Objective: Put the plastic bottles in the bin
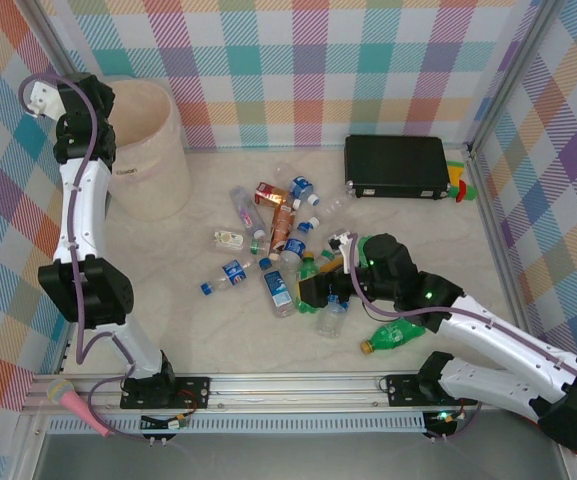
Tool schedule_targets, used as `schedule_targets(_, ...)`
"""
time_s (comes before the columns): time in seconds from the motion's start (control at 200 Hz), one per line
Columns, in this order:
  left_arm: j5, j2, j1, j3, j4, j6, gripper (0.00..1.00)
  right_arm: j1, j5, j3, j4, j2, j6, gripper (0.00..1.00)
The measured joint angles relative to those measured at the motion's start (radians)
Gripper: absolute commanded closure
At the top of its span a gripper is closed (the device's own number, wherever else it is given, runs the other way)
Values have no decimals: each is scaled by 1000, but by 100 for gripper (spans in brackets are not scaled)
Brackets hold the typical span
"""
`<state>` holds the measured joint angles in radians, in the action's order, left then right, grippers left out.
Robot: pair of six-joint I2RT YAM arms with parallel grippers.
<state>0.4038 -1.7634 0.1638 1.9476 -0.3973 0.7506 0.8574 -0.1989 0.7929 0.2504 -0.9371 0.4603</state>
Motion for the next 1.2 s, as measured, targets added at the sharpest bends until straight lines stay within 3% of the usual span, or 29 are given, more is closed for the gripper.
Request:
schedule_targets(0.08,-23,54,-20,-56,-12,1,8,0,19,6,8,0,5,1)
schedule_targets(0.19,-61,147,-76,-143,-22,3,0,0,56,32,41,-8,12,1)
schedule_targets(0.68,-134,558,-403,-524,-129,-29,0,0,321,245,350,-236,87,1)
schedule_targets(1.01,-88,812,-672,-833,-199,-21,0,36,276,249,370,-322,77,3)
schedule_targets(1.2,-70,891,-752,-1024,-221,27,0,100,288,249,371,-433,75,9)
